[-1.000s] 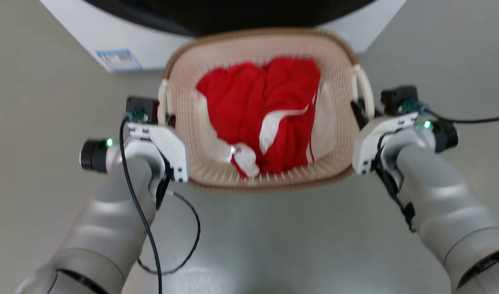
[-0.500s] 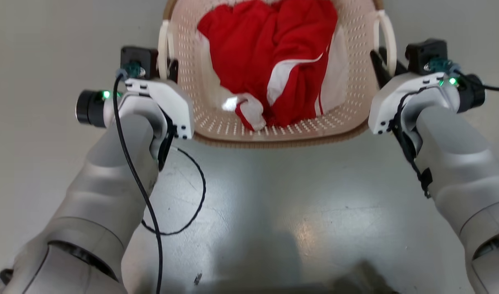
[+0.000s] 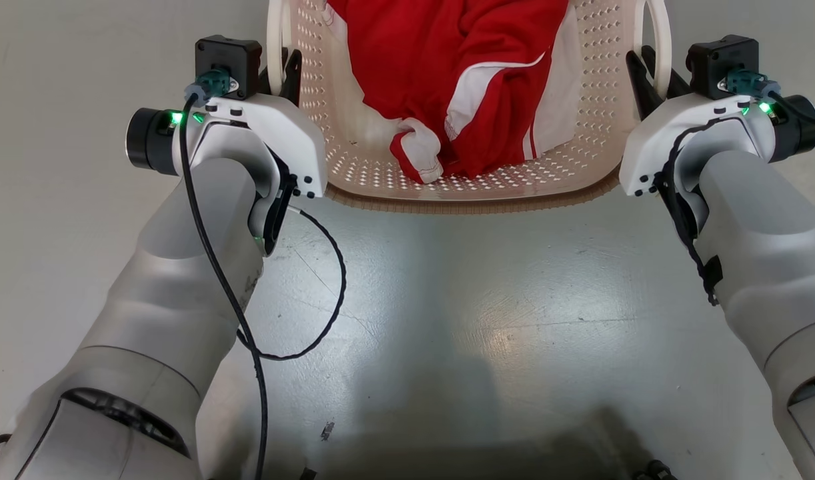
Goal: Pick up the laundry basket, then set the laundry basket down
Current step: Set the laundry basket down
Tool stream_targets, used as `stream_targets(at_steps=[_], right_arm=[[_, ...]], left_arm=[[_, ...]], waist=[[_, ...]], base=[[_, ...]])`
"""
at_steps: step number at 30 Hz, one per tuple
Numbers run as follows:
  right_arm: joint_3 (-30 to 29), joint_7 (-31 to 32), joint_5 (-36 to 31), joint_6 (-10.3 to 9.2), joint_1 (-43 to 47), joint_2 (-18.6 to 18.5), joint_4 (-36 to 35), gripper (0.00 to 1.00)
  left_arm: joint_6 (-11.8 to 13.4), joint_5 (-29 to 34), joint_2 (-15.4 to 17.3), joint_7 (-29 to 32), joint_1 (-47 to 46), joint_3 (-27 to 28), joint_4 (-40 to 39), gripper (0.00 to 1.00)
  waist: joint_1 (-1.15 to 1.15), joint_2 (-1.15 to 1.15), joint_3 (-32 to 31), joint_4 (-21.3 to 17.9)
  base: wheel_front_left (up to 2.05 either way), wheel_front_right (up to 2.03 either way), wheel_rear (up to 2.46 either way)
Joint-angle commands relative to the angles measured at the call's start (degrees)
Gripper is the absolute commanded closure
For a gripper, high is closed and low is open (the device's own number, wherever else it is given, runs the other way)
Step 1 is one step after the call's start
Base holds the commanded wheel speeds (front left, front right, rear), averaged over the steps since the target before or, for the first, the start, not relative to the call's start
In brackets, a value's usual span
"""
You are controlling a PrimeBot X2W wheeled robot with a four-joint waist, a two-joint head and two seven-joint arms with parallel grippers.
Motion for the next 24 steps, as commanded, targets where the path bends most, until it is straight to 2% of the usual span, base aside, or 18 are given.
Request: stream_targets(at_steps=[1, 24], right_arm=[[0.46, -0.61, -1.25, 0.44, 1.54, 0.54, -0.51, 1.0], [-6.92, -0.65, -9.04, 0.44, 1.29, 1.19, -1.73, 1.0]], left_arm=[[0.4, 1.31, 2.05, -0.78, 0.31, 1.19, -1.42, 1.0], [-1.05, 6.6, 0.71, -0.78, 0.49, 6.68, -0.74, 1.0]], waist=[[0.0, 0.0, 0.15, -0.01], [0.0, 0.0, 2.89, 0.1]], base=[[0.0, 0.0, 0.0], [0.0, 0.0, 0.0]])
